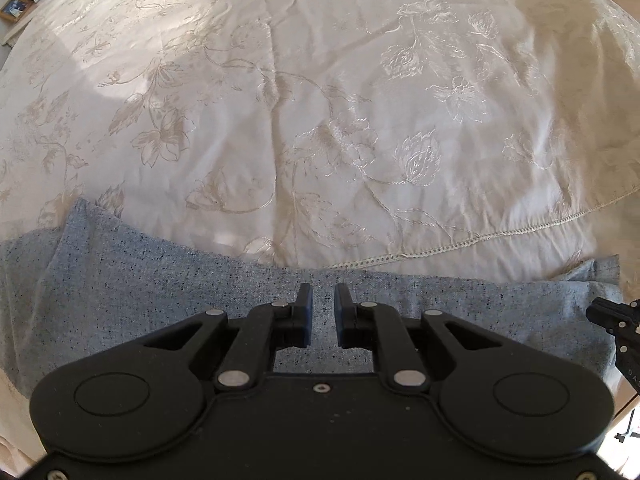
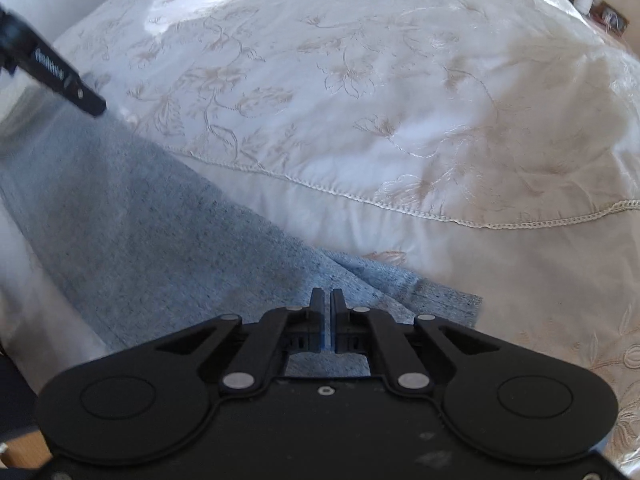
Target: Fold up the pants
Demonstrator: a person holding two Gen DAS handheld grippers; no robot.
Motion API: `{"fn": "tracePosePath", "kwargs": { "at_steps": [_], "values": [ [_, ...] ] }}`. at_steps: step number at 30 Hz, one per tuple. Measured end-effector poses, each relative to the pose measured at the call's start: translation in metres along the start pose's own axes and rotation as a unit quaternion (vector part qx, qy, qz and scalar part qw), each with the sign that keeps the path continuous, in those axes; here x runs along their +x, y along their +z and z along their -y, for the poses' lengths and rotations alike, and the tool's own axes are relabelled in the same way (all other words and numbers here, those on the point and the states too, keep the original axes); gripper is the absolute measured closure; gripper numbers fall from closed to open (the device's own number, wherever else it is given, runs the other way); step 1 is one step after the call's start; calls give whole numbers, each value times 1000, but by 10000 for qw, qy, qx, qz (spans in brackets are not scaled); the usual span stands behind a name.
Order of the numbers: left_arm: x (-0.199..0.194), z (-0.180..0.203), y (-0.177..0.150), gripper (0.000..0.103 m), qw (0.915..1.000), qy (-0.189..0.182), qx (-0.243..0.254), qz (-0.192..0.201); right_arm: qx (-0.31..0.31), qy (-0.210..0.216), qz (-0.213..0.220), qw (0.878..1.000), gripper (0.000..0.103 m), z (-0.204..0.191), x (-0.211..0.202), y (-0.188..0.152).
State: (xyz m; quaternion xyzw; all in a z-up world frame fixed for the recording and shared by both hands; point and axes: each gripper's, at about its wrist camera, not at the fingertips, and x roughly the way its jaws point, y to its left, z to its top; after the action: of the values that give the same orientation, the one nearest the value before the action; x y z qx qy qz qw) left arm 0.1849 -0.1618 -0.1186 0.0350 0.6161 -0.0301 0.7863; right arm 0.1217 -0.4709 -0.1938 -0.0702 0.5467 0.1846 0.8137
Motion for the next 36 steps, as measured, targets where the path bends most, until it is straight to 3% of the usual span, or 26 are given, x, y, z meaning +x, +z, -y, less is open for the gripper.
{"fn": "tracePosePath", "kwargs": {
  "at_steps": [2,3,6,9,11,14,16,21,25,30,33,36],
  "values": [
    [2,-1,-1,84,9999,-13,-63,-95,189,51,-41,9998,73,5,4,9],
    [2,-4,-1,84,9999,-27,-107,-126,194,6,-75,9998,68,5,8,14],
    [-1,-10,-6,84,9997,7,-198,-126,-172,-192,-48,9997,70,1,23,22],
    [-3,-19,-9,84,9995,89,-274,-142,-542,-90,-422,9976,70,-4,46,30],
    [-7,-26,-11,84,9992,121,-362,-103,-534,-223,-413,9975,71,-4,46,29],
    [-7,-33,-16,84,9988,159,-450,-117,284,-328,-169,9989,70,7,18,17],
    [-3,-33,-19,84,9988,133,-440,-179,1083,-456,-21,9931,70,14,-9,-5],
    [6,-19,-25,84,9993,59,-168,-341,2755,-573,-171,9594,69,12,-46,-66],
    [7,-5,-28,84,9992,-74,63,-393,3479,-367,-317,9363,68,3,-41,-93],
    [0,2,-31,83,9992,-53,271,-298,4013,-213,62,9157,67,-3,-23,-76],
    [-4,-5,-32,83,9993,-31,229,-301,3975,-67,261,9172,68,-10,-16,-48],
    [-9,-14,-34,83,9996,-1,122,-254,3871,-265,296,9212,69,-21,-20,-33]
  ]
}}
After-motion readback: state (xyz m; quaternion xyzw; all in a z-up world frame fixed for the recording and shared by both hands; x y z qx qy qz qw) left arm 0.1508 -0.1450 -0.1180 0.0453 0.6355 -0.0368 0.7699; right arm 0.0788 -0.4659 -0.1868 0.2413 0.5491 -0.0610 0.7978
